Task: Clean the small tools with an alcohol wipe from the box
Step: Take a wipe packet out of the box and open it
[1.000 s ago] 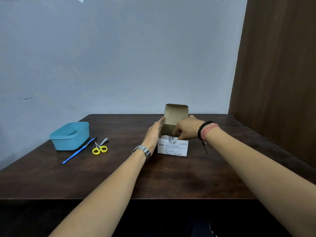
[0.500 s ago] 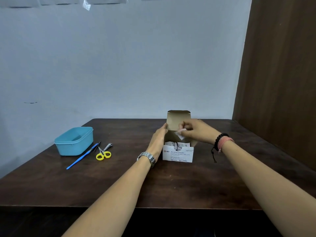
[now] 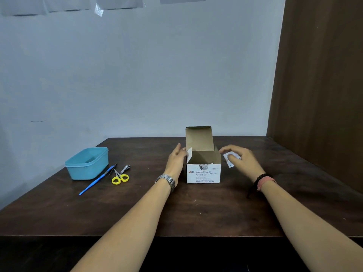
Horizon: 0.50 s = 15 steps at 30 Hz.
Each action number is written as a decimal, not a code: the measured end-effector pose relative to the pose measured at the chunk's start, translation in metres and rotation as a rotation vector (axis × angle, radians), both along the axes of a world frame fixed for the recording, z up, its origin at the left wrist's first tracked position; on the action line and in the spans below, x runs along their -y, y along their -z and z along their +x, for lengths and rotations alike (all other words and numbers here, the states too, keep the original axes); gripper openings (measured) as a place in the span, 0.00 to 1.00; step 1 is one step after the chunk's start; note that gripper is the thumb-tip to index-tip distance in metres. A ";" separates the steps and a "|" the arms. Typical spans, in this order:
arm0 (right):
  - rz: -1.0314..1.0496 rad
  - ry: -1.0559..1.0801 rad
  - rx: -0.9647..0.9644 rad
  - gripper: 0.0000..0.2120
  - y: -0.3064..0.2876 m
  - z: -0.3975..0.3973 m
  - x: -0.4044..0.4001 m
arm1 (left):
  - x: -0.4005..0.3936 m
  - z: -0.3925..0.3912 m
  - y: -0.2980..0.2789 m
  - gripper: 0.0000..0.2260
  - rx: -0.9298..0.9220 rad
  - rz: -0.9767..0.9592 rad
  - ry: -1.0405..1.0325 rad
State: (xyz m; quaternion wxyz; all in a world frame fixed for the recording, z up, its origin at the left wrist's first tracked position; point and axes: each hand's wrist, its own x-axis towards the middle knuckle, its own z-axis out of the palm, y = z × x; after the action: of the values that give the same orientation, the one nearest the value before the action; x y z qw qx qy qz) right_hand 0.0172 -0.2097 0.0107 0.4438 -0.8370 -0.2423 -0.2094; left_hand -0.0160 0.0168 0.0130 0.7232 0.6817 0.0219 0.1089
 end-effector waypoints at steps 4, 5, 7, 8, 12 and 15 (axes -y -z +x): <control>-0.110 -0.072 0.024 0.24 0.002 -0.005 -0.008 | -0.001 0.004 0.004 0.28 0.046 0.016 -0.004; -0.114 -0.079 0.022 0.24 0.003 -0.005 -0.008 | -0.001 0.004 0.004 0.27 0.065 0.004 -0.006; -0.100 -0.084 0.021 0.22 0.004 -0.002 -0.008 | -0.001 0.006 0.005 0.23 0.107 -0.015 -0.015; -0.092 -0.078 0.030 0.22 0.004 -0.001 -0.007 | -0.001 0.007 0.005 0.21 0.130 -0.014 -0.022; 0.088 -0.030 0.010 0.17 0.005 0.006 -0.008 | 0.003 0.003 0.003 0.17 0.160 0.006 -0.049; 0.335 0.059 -0.089 0.12 0.003 0.010 -0.003 | 0.002 0.004 0.003 0.16 0.169 -0.004 -0.069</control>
State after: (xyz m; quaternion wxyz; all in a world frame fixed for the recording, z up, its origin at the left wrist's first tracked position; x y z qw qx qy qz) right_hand 0.0272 -0.2067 0.0078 0.5810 -0.7665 -0.1594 -0.2224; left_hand -0.0118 0.0151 0.0098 0.7196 0.6674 -0.0154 0.1910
